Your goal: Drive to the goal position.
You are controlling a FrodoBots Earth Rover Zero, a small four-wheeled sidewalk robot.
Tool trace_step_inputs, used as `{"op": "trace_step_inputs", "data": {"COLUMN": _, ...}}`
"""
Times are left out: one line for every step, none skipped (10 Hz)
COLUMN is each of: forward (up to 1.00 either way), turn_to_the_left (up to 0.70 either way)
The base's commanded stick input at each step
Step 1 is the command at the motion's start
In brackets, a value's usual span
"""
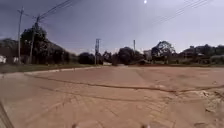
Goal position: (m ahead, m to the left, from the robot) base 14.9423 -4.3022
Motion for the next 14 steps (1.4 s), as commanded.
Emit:
{"op": "trace_step_inputs", "data": {"forward": 0.30, "turn_to_the_left": 0.00}}
{"op": "trace_step_inputs", "data": {"forward": 0.30, "turn_to_the_left": 0.00}}
{"op": "trace_step_inputs", "data": {"forward": 0.30, "turn_to_the_left": 0.00}}
{"op": "trace_step_inputs", "data": {"forward": 0.30, "turn_to_the_left": 0.00}}
{"op": "trace_step_inputs", "data": {"forward": 0.30, "turn_to_the_left": 0.00}}
{"op": "trace_step_inputs", "data": {"forward": 0.30, "turn_to_the_left": 0.00}}
{"op": "trace_step_inputs", "data": {"forward": 0.30, "turn_to_the_left": 0.00}}
{"op": "trace_step_inputs", "data": {"forward": 0.30, "turn_to_the_left": 0.00}}
{"op": "trace_step_inputs", "data": {"forward": 0.30, "turn_to_the_left": 0.00}}
{"op": "trace_step_inputs", "data": {"forward": 0.30, "turn_to_the_left": 0.00}}
{"op": "trace_step_inputs", "data": {"forward": 0.30, "turn_to_the_left": 0.00}}
{"op": "trace_step_inputs", "data": {"forward": 0.30, "turn_to_the_left": 0.00}}
{"op": "trace_step_inputs", "data": {"forward": 0.30, "turn_to_the_left": 0.00}}
{"op": "trace_step_inputs", "data": {"forward": 0.30, "turn_to_the_left": 0.00}}
